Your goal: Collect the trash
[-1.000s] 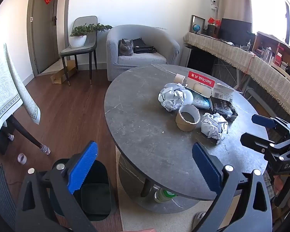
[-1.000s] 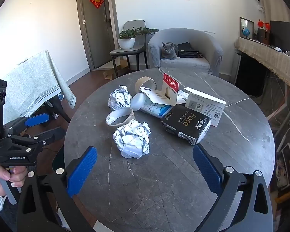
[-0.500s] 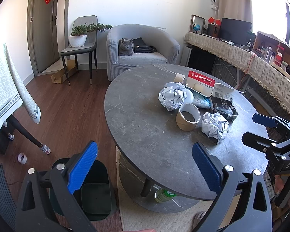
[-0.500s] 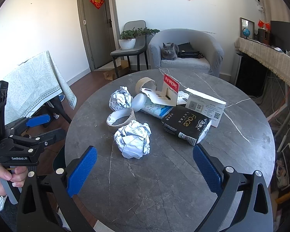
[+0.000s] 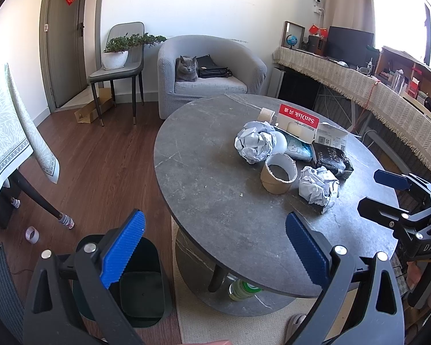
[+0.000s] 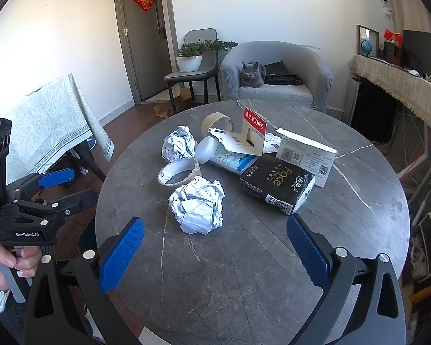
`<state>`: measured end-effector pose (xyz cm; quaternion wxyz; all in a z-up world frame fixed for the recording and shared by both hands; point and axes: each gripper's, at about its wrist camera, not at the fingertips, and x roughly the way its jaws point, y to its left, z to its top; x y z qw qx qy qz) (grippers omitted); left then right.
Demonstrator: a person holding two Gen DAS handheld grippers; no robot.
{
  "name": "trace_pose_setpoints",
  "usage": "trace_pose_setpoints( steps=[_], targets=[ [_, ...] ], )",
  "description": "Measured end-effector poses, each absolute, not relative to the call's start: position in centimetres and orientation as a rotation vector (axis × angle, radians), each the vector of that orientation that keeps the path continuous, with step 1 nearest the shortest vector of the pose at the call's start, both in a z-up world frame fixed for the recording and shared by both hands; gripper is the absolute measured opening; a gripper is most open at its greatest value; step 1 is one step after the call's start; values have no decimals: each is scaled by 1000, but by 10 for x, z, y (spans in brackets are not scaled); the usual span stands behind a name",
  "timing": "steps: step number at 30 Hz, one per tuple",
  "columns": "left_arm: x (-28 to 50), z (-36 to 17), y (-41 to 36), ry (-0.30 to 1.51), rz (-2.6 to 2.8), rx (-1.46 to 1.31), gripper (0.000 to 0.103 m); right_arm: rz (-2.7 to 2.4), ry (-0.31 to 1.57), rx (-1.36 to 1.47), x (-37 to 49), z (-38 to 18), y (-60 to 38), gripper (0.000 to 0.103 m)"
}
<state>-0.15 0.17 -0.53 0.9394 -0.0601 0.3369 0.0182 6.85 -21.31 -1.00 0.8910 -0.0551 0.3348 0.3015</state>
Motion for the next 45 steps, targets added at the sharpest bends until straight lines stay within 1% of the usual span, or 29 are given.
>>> trace_pose_setpoints(
  steps=[45],
  targets=[
    [0,-1,1,684,21,-138,100,616,699,-125,69,-14,-216,100]
  ],
)
